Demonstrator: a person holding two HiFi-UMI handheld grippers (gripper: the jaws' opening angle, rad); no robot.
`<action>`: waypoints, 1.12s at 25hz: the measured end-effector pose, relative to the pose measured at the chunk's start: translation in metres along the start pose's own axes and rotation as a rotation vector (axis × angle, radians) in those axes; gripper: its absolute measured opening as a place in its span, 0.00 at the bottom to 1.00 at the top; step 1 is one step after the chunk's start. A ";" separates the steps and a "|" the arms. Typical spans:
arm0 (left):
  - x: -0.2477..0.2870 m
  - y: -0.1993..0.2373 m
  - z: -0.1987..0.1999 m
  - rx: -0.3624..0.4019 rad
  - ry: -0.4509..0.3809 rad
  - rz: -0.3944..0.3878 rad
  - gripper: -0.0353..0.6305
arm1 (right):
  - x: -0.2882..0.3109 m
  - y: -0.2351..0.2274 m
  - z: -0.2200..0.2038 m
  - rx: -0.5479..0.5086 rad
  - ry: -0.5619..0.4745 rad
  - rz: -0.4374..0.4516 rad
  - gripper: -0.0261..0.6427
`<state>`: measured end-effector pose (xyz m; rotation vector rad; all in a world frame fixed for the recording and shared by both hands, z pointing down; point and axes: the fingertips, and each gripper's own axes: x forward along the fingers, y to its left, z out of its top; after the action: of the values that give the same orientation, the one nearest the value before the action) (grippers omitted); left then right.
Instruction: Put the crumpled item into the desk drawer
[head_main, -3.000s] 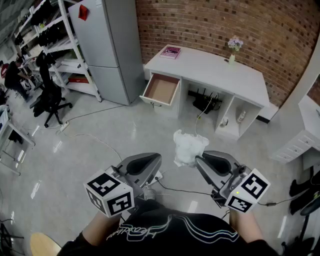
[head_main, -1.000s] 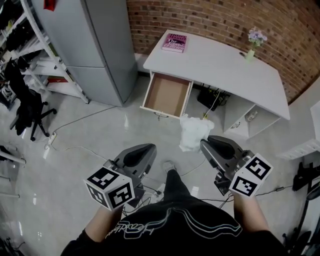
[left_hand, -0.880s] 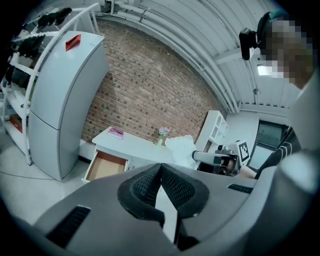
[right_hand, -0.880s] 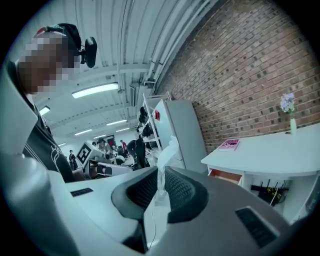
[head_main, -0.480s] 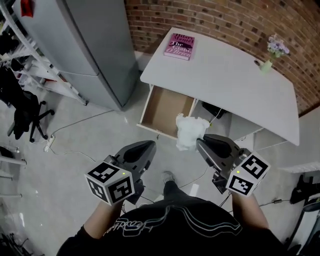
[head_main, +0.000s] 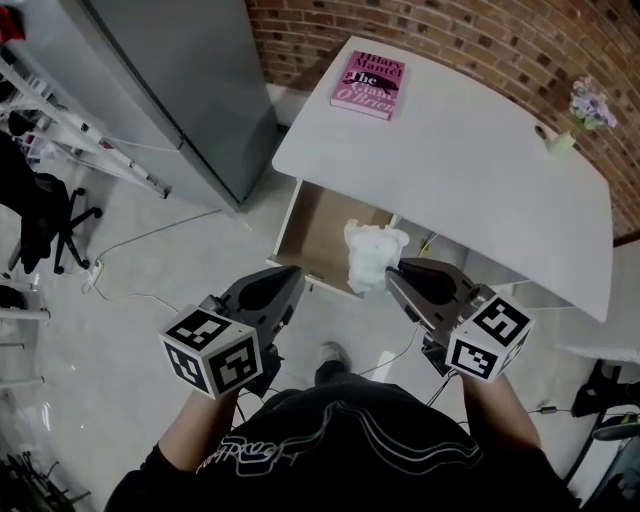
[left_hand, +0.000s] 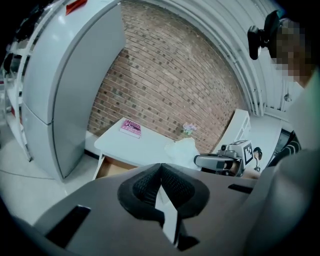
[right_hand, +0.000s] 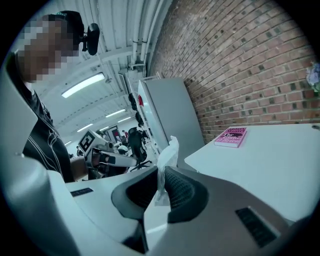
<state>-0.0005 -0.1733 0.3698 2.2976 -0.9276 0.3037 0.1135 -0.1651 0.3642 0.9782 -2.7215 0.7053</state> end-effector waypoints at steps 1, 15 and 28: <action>-0.001 0.004 0.003 -0.011 0.003 0.005 0.09 | 0.006 -0.002 0.002 -0.002 0.018 0.003 0.13; -0.011 0.071 -0.010 -0.136 0.048 0.044 0.09 | 0.090 -0.011 -0.022 -0.108 0.223 -0.027 0.13; 0.019 0.162 -0.057 -0.258 0.171 0.019 0.09 | 0.185 -0.062 -0.094 -0.125 0.326 -0.104 0.13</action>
<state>-0.0969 -0.2367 0.4979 1.9955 -0.8499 0.3609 0.0094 -0.2645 0.5256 0.8821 -2.3834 0.6078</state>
